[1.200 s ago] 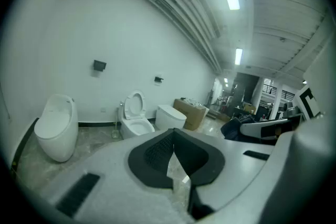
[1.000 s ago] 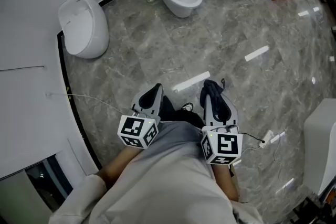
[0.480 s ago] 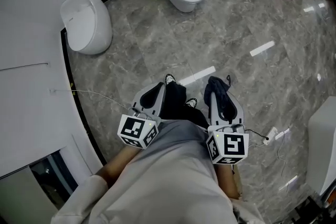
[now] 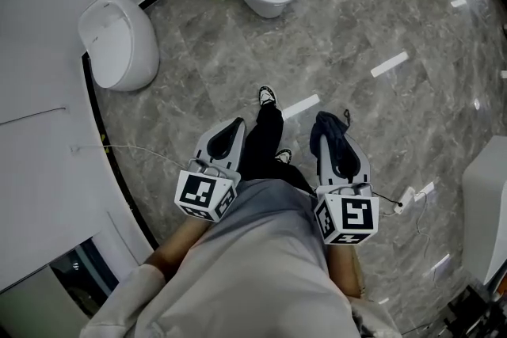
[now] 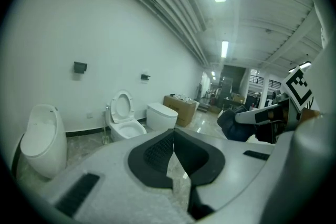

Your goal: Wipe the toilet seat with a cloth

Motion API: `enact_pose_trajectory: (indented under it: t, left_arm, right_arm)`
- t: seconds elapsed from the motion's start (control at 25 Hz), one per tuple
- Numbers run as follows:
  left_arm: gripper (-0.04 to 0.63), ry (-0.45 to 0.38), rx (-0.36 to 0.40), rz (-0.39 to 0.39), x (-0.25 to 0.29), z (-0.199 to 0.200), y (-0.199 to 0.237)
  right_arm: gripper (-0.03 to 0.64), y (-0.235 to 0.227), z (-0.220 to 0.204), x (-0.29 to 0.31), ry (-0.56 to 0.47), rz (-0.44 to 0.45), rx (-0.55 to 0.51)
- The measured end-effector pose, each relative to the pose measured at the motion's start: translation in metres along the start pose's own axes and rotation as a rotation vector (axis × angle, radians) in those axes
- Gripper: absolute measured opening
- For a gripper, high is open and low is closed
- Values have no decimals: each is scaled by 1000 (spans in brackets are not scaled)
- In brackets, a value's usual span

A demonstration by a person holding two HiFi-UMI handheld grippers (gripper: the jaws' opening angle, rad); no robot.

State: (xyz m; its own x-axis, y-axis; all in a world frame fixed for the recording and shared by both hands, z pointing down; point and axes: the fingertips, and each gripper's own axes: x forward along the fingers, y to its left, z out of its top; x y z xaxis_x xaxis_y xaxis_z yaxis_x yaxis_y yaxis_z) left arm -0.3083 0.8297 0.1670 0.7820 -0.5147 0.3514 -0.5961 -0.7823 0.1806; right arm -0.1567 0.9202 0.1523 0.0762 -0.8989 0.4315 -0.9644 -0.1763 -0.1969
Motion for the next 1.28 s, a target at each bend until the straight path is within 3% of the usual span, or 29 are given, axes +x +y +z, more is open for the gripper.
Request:
enact_pose_trajectory:
  t: [0.16, 0.32, 0.44, 0.56, 0.64, 1.08, 1.28]
  left_arm:
    - [9, -9, -25, -11, 33, 15, 7]
    - [11, -36, -169, -76, 68, 34, 15]
    - [9, -58, -187, -91, 91, 51, 21]
    - [11, -97, -238, -202, 112, 71, 22]
    - [11, -93, -264, -235, 128, 81, 27]
    - [11, 1, -244, -134, 220, 118, 106]
    - [9, -11, -262, -131, 259, 144, 143]
  right_arm:
    - [78, -12, 17, 21, 11, 5, -14]
    - [78, -16, 33, 52, 42, 44, -38]
    - [78, -18, 43, 77, 66, 80, -62]
    - [78, -18, 52, 107, 91, 112, -77]
    - [78, -18, 58, 126, 122, 136, -90]
    - [78, -37, 109, 233, 189, 164, -105]
    - [78, -33, 147, 284, 174, 198, -153]
